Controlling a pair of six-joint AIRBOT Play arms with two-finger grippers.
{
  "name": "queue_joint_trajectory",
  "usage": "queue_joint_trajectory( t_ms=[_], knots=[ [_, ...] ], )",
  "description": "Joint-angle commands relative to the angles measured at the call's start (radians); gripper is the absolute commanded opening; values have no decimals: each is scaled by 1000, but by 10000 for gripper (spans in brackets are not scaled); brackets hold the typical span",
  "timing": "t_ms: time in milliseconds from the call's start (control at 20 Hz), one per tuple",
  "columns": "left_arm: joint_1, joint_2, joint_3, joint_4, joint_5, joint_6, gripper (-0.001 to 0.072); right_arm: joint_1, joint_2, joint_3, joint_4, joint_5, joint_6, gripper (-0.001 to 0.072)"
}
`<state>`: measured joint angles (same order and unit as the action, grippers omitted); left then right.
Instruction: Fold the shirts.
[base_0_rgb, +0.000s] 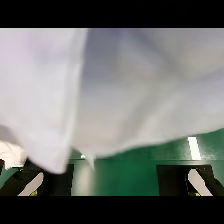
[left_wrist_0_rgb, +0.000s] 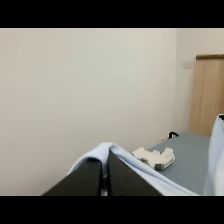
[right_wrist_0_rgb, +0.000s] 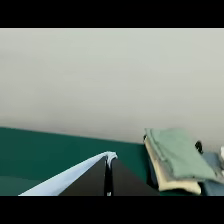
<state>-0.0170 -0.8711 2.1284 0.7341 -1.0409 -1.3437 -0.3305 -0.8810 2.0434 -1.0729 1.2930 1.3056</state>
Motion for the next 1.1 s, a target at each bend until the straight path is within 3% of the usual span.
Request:
queue_joint_trajectory(
  t_ms=[0,200,350,450,600,800,900,1050],
  knots=[
    [1,-14,-233,113,-41,-73,27,0,-134,4,-19,200,54,8],
    [1,-162,-612,117,-137,-67,27,35,-307,-232,-29,283,67,8],
    [1,-348,-753,119,-142,-34,28,104,-461,-378,-31,266,66,8],
    [1,-490,-757,110,-119,-17,28,143,-567,-428,-31,208,66,8],
    [1,-634,-748,52,48,57,28,180,-716,-412,-30,73,67,8],
    [2,-708,-657,45,256,72,28,200,-863,-259,-30,-28,93,8],
    [2,-710,-620,51,306,137,28,200,-895,-194,-30,-58,93,8],
    [25,-709,-582,77,272,178,28,198,-887,-169,-29,-68,92,8]
  ],
)
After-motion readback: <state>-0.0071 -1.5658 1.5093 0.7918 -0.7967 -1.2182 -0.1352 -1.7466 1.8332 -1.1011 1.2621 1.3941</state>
